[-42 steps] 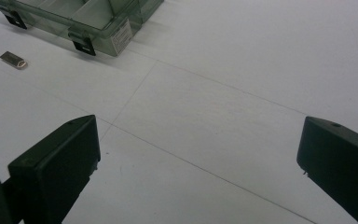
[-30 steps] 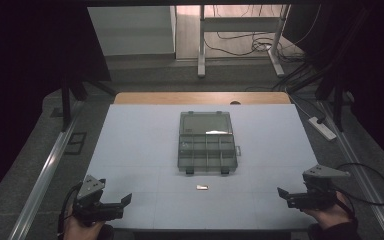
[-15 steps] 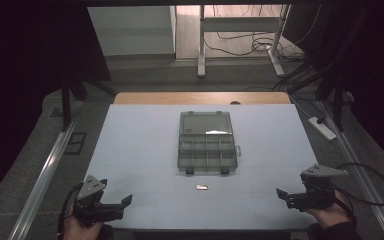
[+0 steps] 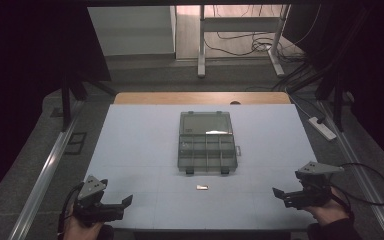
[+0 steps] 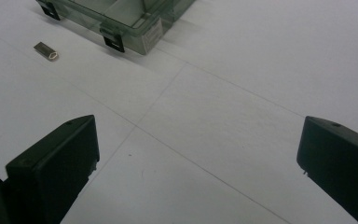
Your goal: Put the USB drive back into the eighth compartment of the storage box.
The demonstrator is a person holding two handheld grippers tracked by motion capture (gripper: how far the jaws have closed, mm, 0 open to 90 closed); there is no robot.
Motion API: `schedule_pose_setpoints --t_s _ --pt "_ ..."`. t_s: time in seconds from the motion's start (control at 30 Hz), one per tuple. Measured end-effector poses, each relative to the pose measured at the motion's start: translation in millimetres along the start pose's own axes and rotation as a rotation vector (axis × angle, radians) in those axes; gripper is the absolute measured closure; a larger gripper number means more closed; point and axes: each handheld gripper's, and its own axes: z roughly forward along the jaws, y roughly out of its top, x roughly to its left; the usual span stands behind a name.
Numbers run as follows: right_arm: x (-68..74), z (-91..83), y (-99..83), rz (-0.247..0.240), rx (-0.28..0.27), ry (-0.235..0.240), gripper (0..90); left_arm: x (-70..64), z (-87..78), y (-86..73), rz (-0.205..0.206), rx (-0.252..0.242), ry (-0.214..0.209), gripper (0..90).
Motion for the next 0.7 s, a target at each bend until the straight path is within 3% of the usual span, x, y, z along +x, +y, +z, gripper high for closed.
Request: schedule_pose_setpoints --t_s 0.3,0.47,0.7 --pt "-1.1 4.0 5.7 0.027 -0.008 0.065 0.0 -0.1 0.2 0.0 0.007 0.004 -0.004 2.1" --pt "1.9 7.0 10.3 -0.012 -0.010 0.088 0.0 0.0 0.2 0.1 0.005 0.004 -0.005 2.1" --pt "5.8 9.9 17.1 -0.032 -0.017 0.125 0.0 0.1 0.3 0.1 0.005 0.005 -0.005 2.0"
